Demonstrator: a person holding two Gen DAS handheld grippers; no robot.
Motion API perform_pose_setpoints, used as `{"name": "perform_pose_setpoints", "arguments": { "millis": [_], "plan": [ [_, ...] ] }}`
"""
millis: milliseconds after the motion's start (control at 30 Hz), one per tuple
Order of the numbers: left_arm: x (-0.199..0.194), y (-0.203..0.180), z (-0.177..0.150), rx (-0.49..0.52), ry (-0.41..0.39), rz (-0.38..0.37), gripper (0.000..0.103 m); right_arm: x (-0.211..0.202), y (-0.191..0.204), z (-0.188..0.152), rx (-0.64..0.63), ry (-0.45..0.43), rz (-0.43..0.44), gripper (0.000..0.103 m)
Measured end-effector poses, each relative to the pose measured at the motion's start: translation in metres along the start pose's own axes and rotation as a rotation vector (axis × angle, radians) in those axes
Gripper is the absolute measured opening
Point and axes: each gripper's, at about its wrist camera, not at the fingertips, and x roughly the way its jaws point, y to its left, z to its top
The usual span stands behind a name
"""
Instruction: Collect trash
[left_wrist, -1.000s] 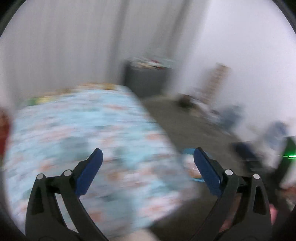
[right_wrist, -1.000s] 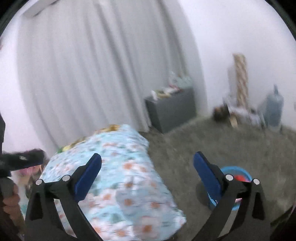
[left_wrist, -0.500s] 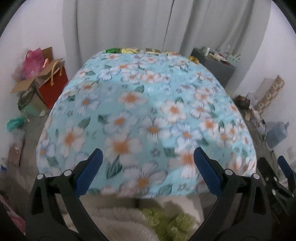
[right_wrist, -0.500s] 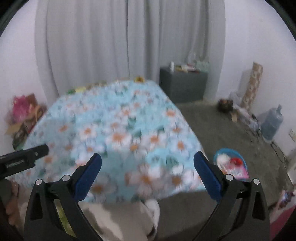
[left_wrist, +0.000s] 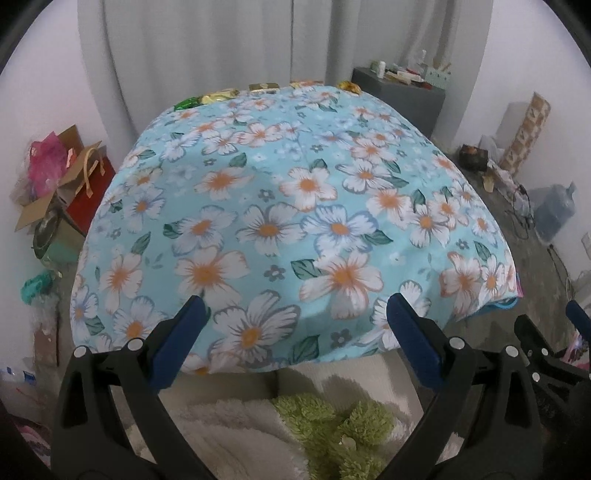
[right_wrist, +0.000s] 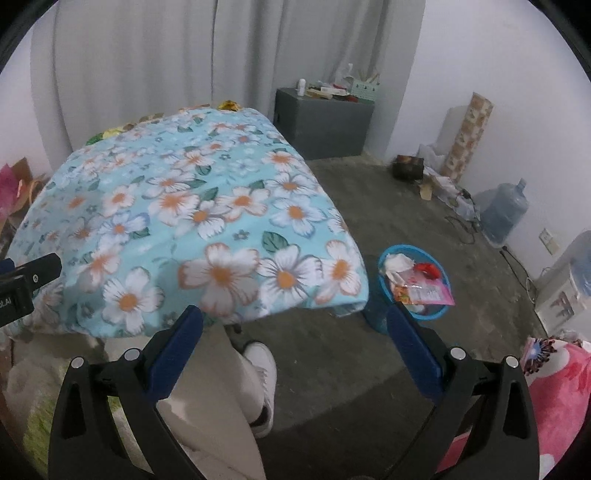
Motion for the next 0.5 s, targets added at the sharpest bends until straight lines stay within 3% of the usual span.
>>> {"name": "perform_pose_setpoints", "arguments": {
  "millis": [500],
  "plan": [
    [-0.002,-0.004,0.002,-0.005,-0.009,0.037,0.094,0.004,-0.017,-0.002,0.005,-0.007,-0.032,0.097]
  ]
}}
